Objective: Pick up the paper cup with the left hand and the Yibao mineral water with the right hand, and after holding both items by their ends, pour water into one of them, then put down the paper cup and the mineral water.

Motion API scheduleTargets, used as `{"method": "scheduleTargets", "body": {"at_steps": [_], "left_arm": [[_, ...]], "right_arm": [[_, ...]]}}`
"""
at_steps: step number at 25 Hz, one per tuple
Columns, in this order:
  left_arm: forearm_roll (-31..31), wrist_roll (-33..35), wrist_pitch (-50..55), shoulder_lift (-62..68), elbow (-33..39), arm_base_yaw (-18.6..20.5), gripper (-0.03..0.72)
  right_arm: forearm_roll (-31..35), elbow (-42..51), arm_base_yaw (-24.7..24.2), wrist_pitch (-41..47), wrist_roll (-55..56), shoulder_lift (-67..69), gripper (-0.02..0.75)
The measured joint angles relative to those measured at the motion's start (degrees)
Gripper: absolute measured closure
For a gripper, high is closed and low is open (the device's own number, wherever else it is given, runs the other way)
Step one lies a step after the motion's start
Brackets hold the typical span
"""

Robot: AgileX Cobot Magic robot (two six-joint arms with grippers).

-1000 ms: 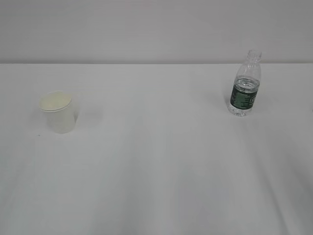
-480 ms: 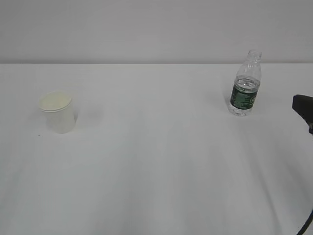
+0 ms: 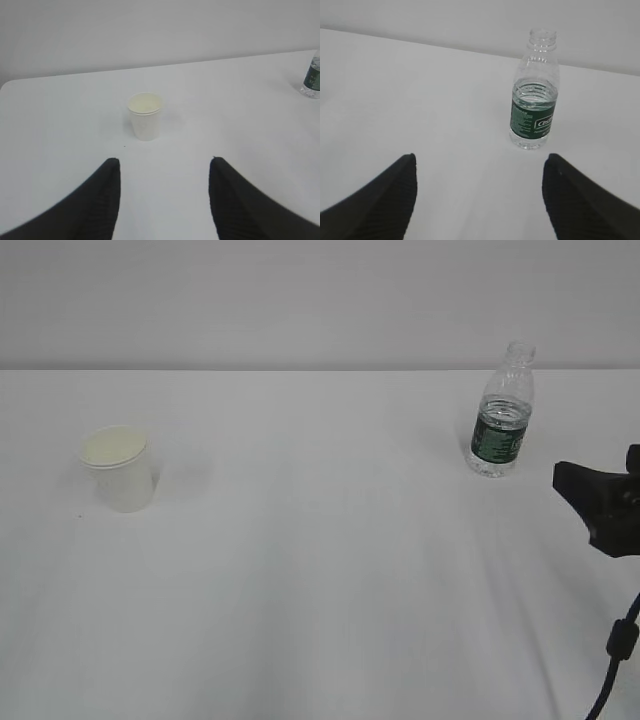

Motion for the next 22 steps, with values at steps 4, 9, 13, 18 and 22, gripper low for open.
{"method": "scheduleTargets", "body": {"at_steps": [4,9,13,18,22], "left_arm": [[0.0,0.0,0.0,0.0,0.0,0.0,0.285],[0.0,0.0,0.0,0.0,0.0,0.0,0.285],[0.0,0.0,0.0,0.0,0.0,0.0,0.285],[0.0,0.0,0.0,0.0,0.0,0.0,0.286],[0.0,0.0,0.0,0.0,0.0,0.0,0.286]], "right_arm": [[0.0,0.0,0.0,-0.96,0.0,2.4,0.148],[0.0,0.0,0.0,-2.7,0.0,4.9,0.148],[0.22,0.0,0.0,-3.31,0.0,5.35,0.148],[0.37,0.0,0.0,-3.68,0.77,5.49,0.148],[0.47,0.0,0.0,-3.68,1.09,5.58,0.148]]}}
